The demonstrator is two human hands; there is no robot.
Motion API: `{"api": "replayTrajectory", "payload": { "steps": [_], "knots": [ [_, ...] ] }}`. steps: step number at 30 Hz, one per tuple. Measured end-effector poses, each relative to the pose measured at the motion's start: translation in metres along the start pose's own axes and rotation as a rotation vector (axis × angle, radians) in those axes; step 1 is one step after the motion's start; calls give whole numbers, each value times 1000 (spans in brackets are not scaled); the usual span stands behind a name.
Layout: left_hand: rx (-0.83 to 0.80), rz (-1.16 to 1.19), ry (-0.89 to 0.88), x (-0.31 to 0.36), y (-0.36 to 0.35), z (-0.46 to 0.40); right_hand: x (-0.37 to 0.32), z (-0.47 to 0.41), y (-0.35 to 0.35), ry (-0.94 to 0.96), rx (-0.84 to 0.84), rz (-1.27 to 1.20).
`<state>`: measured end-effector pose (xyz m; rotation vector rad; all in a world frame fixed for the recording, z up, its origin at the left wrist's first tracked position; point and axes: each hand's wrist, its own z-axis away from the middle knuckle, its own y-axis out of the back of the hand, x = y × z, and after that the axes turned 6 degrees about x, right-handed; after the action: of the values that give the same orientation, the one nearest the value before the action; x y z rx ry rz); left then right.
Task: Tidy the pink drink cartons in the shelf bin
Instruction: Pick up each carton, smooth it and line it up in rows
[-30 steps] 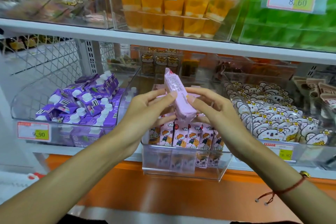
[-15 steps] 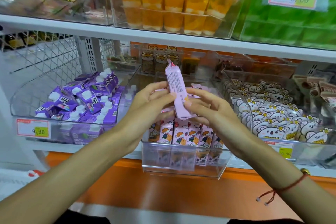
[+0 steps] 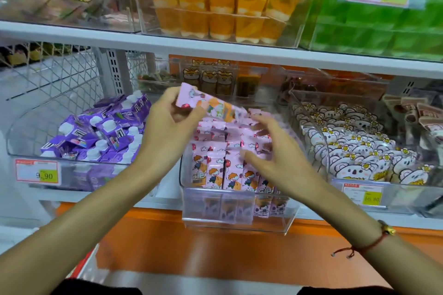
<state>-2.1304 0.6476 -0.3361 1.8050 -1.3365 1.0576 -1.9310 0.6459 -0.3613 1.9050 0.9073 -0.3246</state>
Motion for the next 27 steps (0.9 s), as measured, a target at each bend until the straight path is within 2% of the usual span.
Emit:
{"api": "replayTrajectory", "payload": {
  "steps": [2,5,14,18,21,25,27],
  "knots": [
    [49,13,-11,-5,-3,-12,6,4,-5,-4,-82,32],
    [-3,-148,-23,-14,-18,-38,12,9,-9,140,-173,203],
    [-152,-521,-36,-45,-83,-98,11,5,-2,208,-251,296],
    [-223,-580,-72,-57,-92,-108,11,5,-2,218,-253,309],
    [-334,-637,-129,-55,-85,-122,12,5,-2,230,-256,308],
    [-502,-859,-254,-52,-80,-137,11,6,0,241,-260,294],
    [-563,-894,-303,-51,-89,-140,9,6,1,255,-255,323]
  ]
}}
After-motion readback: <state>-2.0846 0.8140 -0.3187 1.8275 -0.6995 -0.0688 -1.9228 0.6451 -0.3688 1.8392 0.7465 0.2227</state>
